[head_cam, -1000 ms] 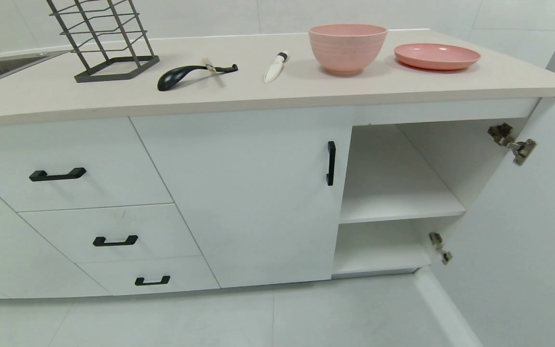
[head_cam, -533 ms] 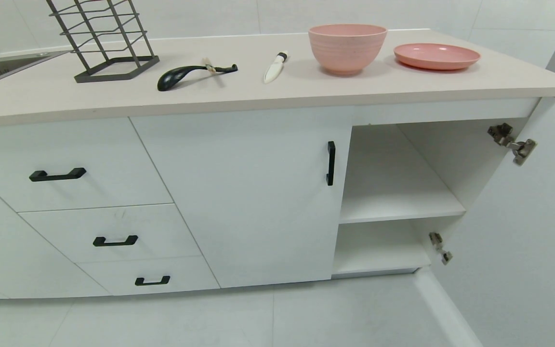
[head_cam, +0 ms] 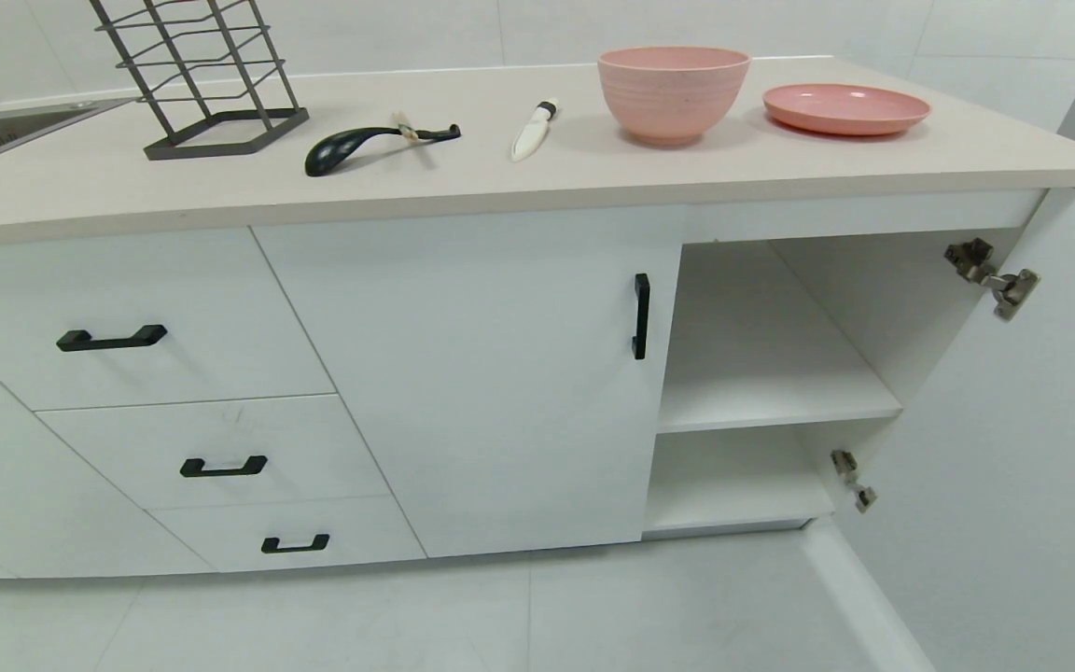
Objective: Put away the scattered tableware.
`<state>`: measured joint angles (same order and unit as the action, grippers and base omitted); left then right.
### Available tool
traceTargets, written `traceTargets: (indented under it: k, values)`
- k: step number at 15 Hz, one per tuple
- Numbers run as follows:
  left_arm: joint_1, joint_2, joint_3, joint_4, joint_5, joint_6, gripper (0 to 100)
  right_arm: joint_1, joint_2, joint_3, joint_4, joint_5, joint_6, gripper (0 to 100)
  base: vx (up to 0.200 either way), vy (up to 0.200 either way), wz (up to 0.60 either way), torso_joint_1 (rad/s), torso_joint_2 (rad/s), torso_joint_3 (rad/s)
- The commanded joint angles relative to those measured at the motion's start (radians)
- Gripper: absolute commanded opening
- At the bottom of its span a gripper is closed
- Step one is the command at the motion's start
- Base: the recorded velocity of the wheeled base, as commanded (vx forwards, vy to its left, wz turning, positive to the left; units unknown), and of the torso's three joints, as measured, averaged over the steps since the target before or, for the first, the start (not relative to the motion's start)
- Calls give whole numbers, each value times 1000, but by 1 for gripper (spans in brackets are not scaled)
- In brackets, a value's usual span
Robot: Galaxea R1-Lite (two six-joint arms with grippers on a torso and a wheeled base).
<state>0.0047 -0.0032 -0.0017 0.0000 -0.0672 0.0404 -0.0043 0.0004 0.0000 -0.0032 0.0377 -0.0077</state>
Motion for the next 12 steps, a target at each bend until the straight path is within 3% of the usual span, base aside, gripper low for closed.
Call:
traceTargets:
  k: [1, 2, 6, 10, 12]
  values:
    - [1, 3, 0, 0, 1, -1, 100, 0, 0, 0, 0, 1, -2, 100, 0, 0, 0, 0, 0, 0]
    - [0, 3, 0, 0, 1, -1, 100, 0, 0, 0, 0, 1, -2, 100, 0, 0, 0, 0, 0, 0]
    - [0, 3, -1, 0, 14, -4, 100, 0, 0, 0, 0, 1, 2, 100, 200, -200, 0, 8, 6, 1]
    - [0, 3, 0, 2, 32, -7, 100, 0, 0, 0, 0, -1, 3, 100, 0, 0, 0, 0, 0, 0]
    - [0, 3, 0, 2, 37, -31, 100, 0, 0, 0, 0, -1, 2, 100, 0, 0, 0, 0, 0, 0]
